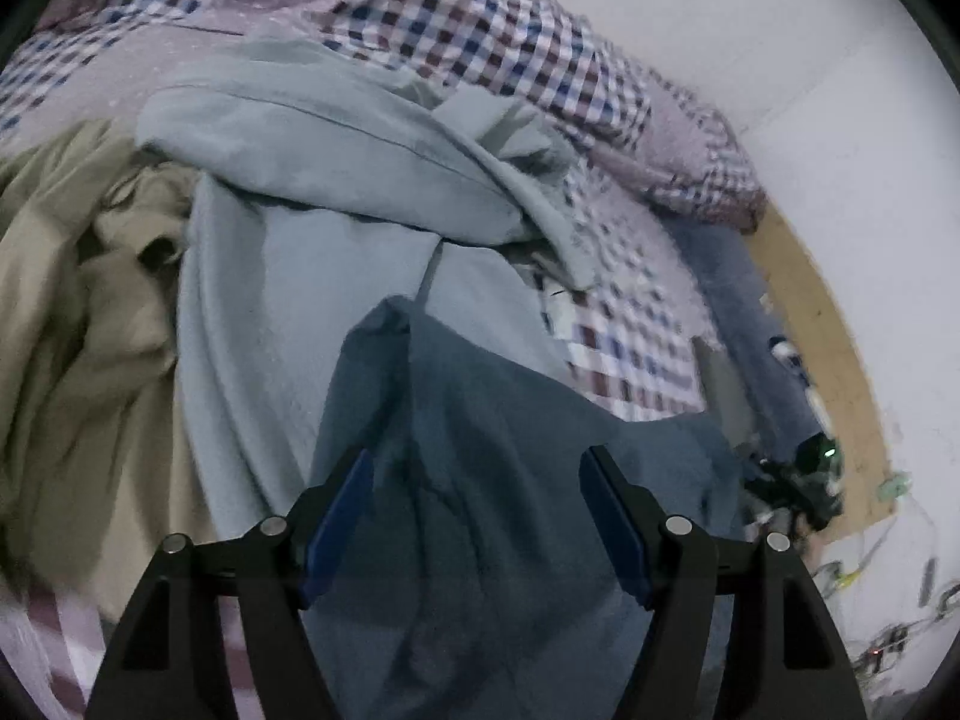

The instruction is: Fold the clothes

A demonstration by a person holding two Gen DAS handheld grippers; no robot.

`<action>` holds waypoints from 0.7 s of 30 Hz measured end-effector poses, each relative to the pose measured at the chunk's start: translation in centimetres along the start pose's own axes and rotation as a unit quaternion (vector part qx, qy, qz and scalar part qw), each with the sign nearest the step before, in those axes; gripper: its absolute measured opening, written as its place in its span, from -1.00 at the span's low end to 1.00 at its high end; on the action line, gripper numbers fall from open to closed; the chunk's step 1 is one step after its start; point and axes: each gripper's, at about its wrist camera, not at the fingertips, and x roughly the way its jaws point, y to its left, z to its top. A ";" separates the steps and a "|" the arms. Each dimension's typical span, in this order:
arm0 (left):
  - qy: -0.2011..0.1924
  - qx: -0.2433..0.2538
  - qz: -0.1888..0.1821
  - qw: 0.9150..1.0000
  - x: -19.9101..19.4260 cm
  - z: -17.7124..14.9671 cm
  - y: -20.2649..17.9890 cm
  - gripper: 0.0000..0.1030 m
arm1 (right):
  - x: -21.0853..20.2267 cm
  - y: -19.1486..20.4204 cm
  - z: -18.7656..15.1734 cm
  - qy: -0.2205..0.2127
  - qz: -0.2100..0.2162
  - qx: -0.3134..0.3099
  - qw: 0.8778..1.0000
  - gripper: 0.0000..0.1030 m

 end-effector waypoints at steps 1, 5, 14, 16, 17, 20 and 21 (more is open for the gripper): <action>0.007 0.008 0.009 1.000 0.7 0.5 -0.2 0.46 | 0.2 -0.2 0.1 0.004 0.000 -0.003 1.000 0.12; 0.016 0.028 0.052 0.998 2.7 2.0 -0.2 0.46 | 0.2 -0.9 0.6 0.008 0.005 -0.002 1.000 0.12; 0.047 0.062 0.032 0.996 5.9 4.0 -1.7 -0.23 | 0.8 -2.0 3.5 0.016 -0.008 0.011 1.000 0.13; 0.058 0.059 0.041 0.996 6.7 4.0 -1.5 -0.68 | 1.7 -1.6 4.1 0.029 -0.016 -0.002 0.999 0.13; 0.063 0.057 0.046 0.995 7.0 4.1 -1.4 -0.82 | 2.1 -1.4 4.4 0.035 -0.021 -0.009 0.999 0.13; 0.043 0.046 0.034 0.997 6.7 4.4 -0.9 -0.88 | 3.9 -0.2 5.0 0.066 -0.029 -0.037 0.997 0.13; 0.033 0.041 0.029 0.998 6.4 4.6 -0.6 -0.88 | 4.8 0.1 5.1 0.079 -0.033 -0.046 0.995 0.12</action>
